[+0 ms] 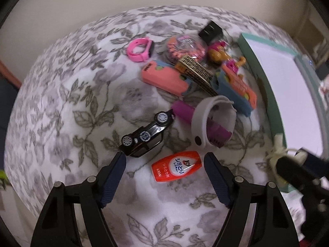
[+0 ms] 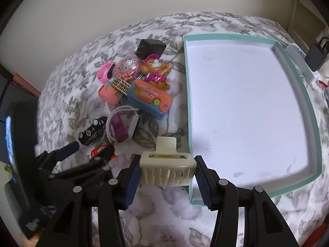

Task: Organize rigid objects
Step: 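Grasp the red bottle with the left gripper while the right gripper holds the cream clip, then carry the cream clip into the teal-rimmed tray and open the right gripper while the left carries the bottle, then lower the red bottle into the tray and open the left gripper, then move both grippers back over the toy pile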

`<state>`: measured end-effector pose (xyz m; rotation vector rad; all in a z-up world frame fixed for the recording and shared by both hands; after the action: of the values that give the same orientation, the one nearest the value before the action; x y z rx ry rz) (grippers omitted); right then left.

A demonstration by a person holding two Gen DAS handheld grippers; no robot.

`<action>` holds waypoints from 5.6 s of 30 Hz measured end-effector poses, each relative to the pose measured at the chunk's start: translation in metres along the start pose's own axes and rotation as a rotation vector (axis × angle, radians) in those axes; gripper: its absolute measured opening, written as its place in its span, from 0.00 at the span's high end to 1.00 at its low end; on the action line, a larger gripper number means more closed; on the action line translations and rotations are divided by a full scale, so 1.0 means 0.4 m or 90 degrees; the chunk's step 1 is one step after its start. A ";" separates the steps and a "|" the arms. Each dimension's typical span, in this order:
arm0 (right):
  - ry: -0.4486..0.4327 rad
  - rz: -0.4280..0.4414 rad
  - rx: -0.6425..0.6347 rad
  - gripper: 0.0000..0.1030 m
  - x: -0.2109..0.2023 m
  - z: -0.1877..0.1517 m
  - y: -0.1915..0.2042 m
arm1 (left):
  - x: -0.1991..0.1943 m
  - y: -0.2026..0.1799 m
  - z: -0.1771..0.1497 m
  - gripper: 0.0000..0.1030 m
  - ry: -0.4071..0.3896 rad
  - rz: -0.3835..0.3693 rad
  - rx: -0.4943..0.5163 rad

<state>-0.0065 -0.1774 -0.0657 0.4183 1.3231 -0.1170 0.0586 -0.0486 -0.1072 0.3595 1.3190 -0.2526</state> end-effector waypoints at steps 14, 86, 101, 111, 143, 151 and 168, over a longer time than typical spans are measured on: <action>0.003 0.012 0.010 0.48 -0.003 0.001 -0.006 | 0.038 -0.057 -0.008 0.47 0.033 0.019 0.089; -0.149 -0.185 0.202 0.48 -0.036 0.081 -0.386 | -0.127 -0.394 0.251 0.78 -0.100 -0.152 0.040; -0.149 -0.204 0.170 0.46 -0.026 0.081 -0.372 | -0.089 -0.362 0.219 0.71 -0.052 -0.171 0.015; -0.160 -0.198 0.165 0.33 -0.035 0.084 -0.365 | -0.103 -0.356 0.211 0.69 -0.050 -0.181 0.015; -0.178 -0.130 0.119 0.00 -0.024 0.088 -0.315 | -0.128 -0.117 0.245 0.18 -0.122 -0.108 -0.171; -0.197 -0.047 0.133 0.00 -0.065 0.107 -0.272 | -0.199 0.009 0.230 0.18 -0.126 -0.070 -0.257; -0.196 0.003 0.029 0.00 -0.121 0.141 -0.043 | -0.238 0.217 0.126 0.18 -0.090 0.000 -0.328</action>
<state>0.0274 -0.2208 -0.0130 0.4233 1.0175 -0.1991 0.1142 0.0089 0.0055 -0.0931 1.1938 0.0657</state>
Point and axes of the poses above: each gripper's, at about its wrist camera, not at the fingertips, and x roughly the way its jaws point, y to its left, z to its top, the point moved 6 cm from there along x, roughly the way its jaws point, and after that the axes turned 7 degrees about y, right-handed, at the moved point
